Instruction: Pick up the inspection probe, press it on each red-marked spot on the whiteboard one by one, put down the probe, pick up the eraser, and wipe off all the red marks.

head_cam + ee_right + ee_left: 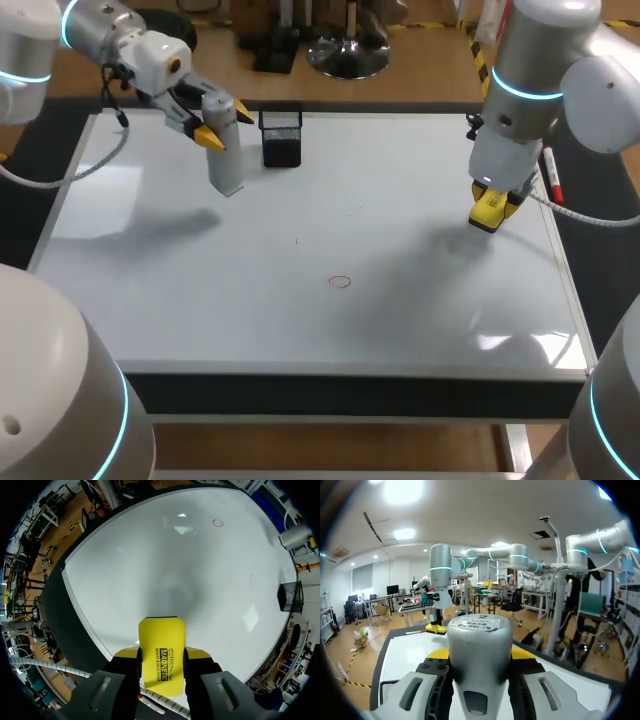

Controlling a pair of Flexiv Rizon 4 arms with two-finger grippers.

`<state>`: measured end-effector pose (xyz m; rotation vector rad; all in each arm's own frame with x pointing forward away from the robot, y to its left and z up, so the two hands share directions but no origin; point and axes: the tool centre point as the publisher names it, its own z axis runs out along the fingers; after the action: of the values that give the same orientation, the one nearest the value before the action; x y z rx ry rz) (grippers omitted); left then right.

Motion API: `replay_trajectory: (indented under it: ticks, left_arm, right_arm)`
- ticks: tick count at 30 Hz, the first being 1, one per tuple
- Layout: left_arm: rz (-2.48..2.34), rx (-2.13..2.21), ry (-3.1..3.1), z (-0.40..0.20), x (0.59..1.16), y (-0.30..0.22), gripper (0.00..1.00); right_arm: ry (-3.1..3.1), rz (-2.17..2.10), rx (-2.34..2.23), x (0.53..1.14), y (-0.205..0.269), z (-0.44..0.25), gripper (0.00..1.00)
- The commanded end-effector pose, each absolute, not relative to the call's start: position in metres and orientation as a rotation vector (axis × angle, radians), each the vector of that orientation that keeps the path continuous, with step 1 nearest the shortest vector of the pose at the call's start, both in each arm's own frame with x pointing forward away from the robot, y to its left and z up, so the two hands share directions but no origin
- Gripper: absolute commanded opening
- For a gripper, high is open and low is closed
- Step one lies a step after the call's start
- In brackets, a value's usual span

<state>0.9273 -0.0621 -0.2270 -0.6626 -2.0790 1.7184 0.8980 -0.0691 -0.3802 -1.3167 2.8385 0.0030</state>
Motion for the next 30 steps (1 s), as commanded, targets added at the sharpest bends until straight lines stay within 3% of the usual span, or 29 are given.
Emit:
replay_trajectory:
  ticks: [1, 30]
  left_arm:
    - [1.728, -0.664, -2.053, -0.228, 0.943, -0.048, 0.0]
    - [1.756, -0.603, -2.047, -0.236, 0.969, -0.019, 0.0]
  right_arm:
    - [2.84, 0.0, -1.319, 0.899, -0.07, -0.379, 0.0]
    - [2.84, 0.0, -1.319, 0.899, -0.07, -0.379, 0.0]
